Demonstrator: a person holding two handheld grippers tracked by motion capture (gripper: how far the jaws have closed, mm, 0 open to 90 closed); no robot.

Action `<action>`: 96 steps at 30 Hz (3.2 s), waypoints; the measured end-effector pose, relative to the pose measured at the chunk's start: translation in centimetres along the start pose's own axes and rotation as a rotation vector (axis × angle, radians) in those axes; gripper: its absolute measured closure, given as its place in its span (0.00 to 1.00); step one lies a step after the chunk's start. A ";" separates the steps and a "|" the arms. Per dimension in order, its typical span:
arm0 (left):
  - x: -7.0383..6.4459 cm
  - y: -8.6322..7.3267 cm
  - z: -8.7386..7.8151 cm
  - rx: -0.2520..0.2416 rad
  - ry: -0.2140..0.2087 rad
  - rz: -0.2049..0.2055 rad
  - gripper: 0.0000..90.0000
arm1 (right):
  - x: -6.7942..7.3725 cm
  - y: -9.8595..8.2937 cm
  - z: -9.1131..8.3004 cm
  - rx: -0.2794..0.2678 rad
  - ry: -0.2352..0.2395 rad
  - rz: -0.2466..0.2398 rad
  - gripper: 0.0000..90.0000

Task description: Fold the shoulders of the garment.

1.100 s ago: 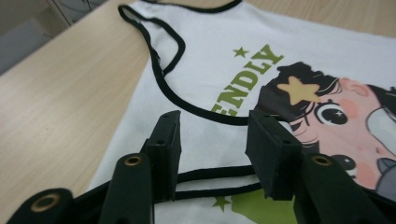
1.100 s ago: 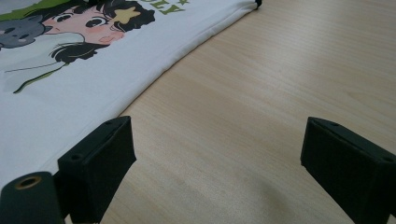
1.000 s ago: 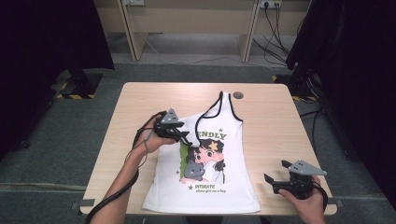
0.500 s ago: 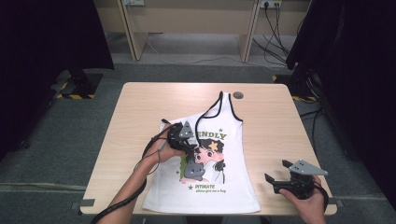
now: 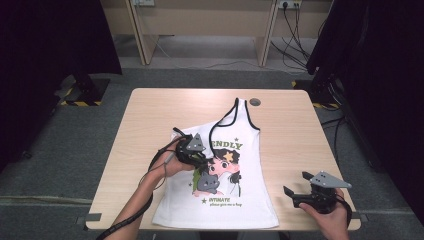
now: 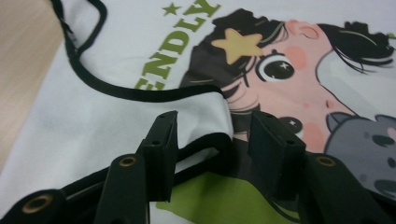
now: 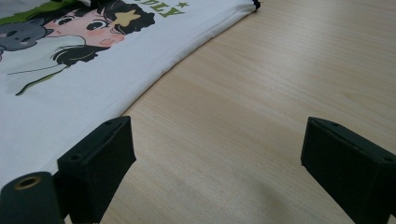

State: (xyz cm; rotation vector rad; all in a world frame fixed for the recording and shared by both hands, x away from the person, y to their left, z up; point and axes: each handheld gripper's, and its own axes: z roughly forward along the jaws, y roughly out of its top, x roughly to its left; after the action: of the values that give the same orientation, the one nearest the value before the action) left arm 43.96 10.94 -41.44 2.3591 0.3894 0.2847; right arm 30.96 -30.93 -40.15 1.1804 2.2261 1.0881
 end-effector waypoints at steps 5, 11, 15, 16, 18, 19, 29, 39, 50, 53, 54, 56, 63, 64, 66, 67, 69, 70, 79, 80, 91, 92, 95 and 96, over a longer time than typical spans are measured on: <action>-0.1 -0.2 0.8 0.037 0.027 0.000 0.71 | 0.0 0.0 0.0 0.002 -0.001 -0.001 0.11; -0.4 -0.1 0.3 0.049 0.028 0.038 0.93 | -0.1 -0.1 -0.1 -0.001 -0.003 0.003 0.11; -0.7 0.2 -0.4 0.031 0.025 0.036 0.93 | -0.1 0.0 -0.1 -0.001 -0.002 0.001 0.11; -0.7 0.2 -0.5 0.029 0.025 0.035 0.93 | 0.0 0.0 0.0 0.000 -0.002 -0.001 0.11; -0.6 0.1 -0.3 0.042 0.024 0.032 0.92 | 0.0 0.0 0.0 0.001 -0.002 -0.002 0.11; -0.6 -0.1 -0.1 0.051 0.024 0.021 0.90 | 0.0 0.0 0.0 0.001 -0.001 -0.002 0.11; 0.5 -0.5 -1.2 -0.090 0.018 -0.182 0.40 | -0.2 -0.1 -0.1 -0.003 -0.003 0.005 0.11; 4.9 -1.2 0.0 -0.049 0.157 -0.446 0.25 | 0.0 -0.1 0.0 0.002 -0.001 0.007 0.11; 3.1 -0.7 1.8 0.052 0.137 -0.318 0.28 | -0.1 0.0 -0.1 -0.002 -0.001 0.004 0.11; 3.1 -0.6 1.7 0.057 0.142 -0.306 0.28 | -0.1 -0.1 -0.1 -0.001 -0.001 0.004 0.11; 3.1 -0.6 1.4 0.047 0.150 -0.306 0.27 | -0.1 0.0 -0.1 -0.002 -0.002 0.006 0.11; 3.0 -0.7 0.8 0.009 0.157 -0.320 0.25 | -0.3 0.2 -0.1 -0.008 -0.005 0.008 0.11; 1.8 -1.5 -3.2 -0.087 0.212 -0.370 0.16 | -0.6 1.2 0.4 -0.011 0.008 0.008 0.11; 1.5 -1.8 -3.8 -0.107 0.227 -0.385 0.16 | -0.6 1.4 0.3 -0.014 0.003 0.004 0.11; 0.9 -2.4 -5.2 -0.143 0.256 -0.422 0.15 | -0.5 1.8 0.3 -0.018 -0.014 -0.030 0.11; 0.6 -2.7 -5.7 -0.153 0.268 -0.431 0.15 | -0.6 2.2 0.2 -0.023 -0.013 -0.029 0.11; -0.2 -3.4 -6.8 -0.175 0.286 -0.438 0.15 | -0.9 2.6 0.2 -0.032 -0.016 -0.023 0.11; -0.6 -3.8 -7.2 -0.187 0.283 -0.441 0.14 | -1.1 2.9 0.3 -0.038 -0.016 -0.016 0.11; -2.8 -6.9 -11.5 -0.322 0.365 -0.503 0.15 | -2.7 4.4 0.1 -0.095 -0.022 0.048 0.11; -2.9 -7.0 -11.8 -0.326 0.374 -0.506 0.15 | -2.8 4.5 0.1 -0.095 -0.025 0.048 0.11; -6.5 -12.6 -14.2 -0.358 0.466 -0.631 0.15 | -3.2 4.4 0.3 -0.089 -0.030 0.053 0.11; -6.9 -13.1 -14.0 -0.348 0.473 -0.633 0.15 | -3.2 4.5 0.4 -0.088 -0.030 0.054 0.11; -7.6 -13.8 -13.6 -0.346 0.481 -0.644 0.16 | -3.4 5.0 0.6 -0.089 -0.031 0.051 0.11; -7.7 -13.9 -13.5 -0.343 0.481 -0.645 0.16 | -3.4 5.3 0.7 -0.090 -0.032 0.049 0.11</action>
State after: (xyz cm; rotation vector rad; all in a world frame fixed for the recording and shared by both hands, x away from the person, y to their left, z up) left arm 29.88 26.26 -42.02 1.7010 1.1909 0.5524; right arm 36.09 -31.59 -36.46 1.2116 2.1121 1.1673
